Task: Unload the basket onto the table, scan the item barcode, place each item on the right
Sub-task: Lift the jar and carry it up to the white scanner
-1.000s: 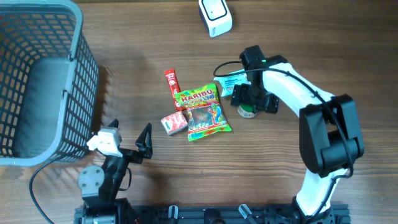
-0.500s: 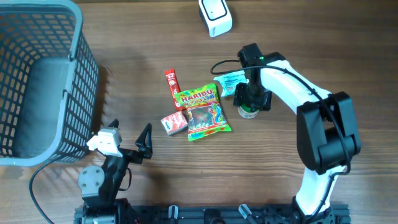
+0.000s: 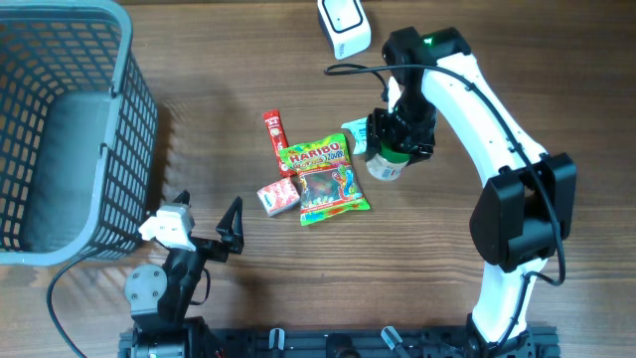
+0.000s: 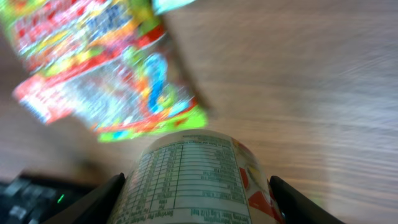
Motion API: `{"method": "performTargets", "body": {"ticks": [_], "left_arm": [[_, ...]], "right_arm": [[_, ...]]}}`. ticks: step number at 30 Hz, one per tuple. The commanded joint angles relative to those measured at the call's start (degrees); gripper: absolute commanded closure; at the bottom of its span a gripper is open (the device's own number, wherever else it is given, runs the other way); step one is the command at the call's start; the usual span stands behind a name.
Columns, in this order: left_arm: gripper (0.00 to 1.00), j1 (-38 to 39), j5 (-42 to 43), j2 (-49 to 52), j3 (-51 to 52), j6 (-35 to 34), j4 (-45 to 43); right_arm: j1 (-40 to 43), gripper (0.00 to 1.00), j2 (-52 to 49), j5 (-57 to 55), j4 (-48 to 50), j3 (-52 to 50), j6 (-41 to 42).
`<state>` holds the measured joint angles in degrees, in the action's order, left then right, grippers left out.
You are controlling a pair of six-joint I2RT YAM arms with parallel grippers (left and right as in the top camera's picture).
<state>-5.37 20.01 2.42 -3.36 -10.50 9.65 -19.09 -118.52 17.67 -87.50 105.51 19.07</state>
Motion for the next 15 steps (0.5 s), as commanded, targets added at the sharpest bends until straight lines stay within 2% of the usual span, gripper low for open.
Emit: {"method": "performTargets", "body": {"ticks": [1, 6, 11, 15], "left_arm": [[0.0, -0.26, -0.33, -0.07, 0.2, 1.29, 0.07], [0.0, -0.26, -0.33, -0.07, 0.2, 1.29, 0.07], [0.0, -0.26, -0.33, -0.07, 0.2, 1.29, 0.07], [0.0, -0.26, -0.33, -0.07, 0.2, 1.29, 0.07]], "right_arm": [[-0.2, 0.39, 1.2, 11.69, -3.37, 1.57, -4.2], [-0.24, 0.38, 1.75, 18.53, -4.68, 1.51, -5.55], [-0.63, 0.38, 2.97, 19.5, -4.37, 1.53, -7.48], [-1.22, 0.38, 4.07, 19.5, 1.95, 1.53, -8.41]]}}
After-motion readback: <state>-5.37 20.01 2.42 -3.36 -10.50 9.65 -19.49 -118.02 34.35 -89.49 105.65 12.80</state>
